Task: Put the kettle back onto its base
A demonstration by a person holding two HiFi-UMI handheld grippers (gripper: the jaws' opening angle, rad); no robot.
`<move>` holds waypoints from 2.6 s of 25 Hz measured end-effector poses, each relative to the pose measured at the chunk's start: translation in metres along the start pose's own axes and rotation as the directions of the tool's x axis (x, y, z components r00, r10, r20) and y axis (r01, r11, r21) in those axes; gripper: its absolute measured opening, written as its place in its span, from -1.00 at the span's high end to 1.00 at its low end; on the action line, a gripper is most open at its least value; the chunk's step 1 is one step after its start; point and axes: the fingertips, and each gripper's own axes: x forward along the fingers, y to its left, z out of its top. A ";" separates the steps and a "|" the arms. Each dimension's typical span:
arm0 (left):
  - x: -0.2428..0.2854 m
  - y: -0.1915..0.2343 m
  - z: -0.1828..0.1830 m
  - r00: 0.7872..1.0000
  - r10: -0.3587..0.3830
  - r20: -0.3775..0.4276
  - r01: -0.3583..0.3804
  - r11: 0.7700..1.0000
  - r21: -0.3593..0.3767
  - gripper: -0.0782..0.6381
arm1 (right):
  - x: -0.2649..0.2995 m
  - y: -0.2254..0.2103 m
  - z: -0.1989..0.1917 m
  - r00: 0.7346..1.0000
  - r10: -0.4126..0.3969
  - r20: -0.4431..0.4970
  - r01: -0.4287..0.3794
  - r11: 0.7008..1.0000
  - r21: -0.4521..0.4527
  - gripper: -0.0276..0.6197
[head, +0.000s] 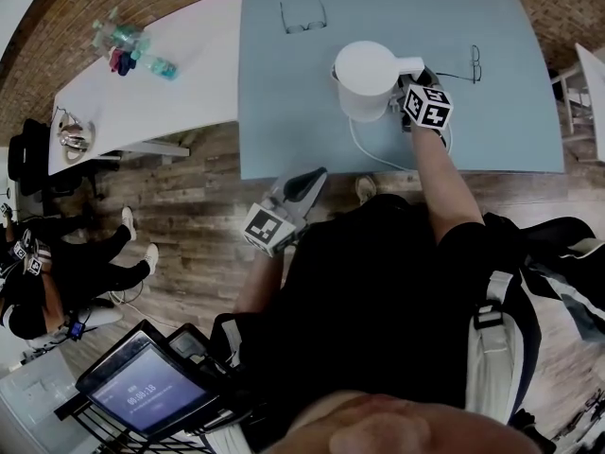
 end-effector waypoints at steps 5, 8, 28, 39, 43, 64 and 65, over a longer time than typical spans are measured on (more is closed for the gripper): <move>-0.004 0.000 -0.003 1.000 0.005 0.003 -0.005 1.000 -0.004 0.78 | -0.001 0.001 -0.003 1.000 -0.011 -0.010 0.011 0.999 -0.050 0.58; -0.005 0.000 -0.003 1.000 0.000 -0.002 0.000 1.000 -0.003 0.78 | -0.003 -0.001 -0.006 0.999 -0.036 -0.019 0.034 0.996 -0.084 0.63; -0.016 -0.017 -0.009 0.998 -0.066 0.005 0.066 0.998 0.022 0.78 | -0.066 -0.014 -0.037 0.997 -0.039 -0.071 0.032 0.996 -0.085 0.41; -0.037 -0.013 -0.004 0.994 -0.102 0.047 0.103 0.995 -0.016 0.78 | -0.132 0.067 -0.030 0.997 0.073 -0.006 -0.073 0.989 -0.131 0.73; -0.058 -0.016 -0.010 0.995 -0.094 0.028 0.096 0.994 -0.052 0.78 | -0.155 0.129 -0.026 0.971 0.241 -0.004 -0.238 0.959 -0.152 0.91; -0.135 0.013 -0.019 0.997 0.057 0.055 -0.056 0.998 -0.024 0.78 | -0.202 0.336 -0.059 0.677 0.726 -0.118 -0.724 0.630 -0.281 0.91; -0.136 0.011 -0.019 0.997 0.059 0.055 -0.058 0.998 -0.020 0.78 | -0.202 0.336 -0.059 0.675 0.727 -0.121 -0.726 0.627 -0.284 0.91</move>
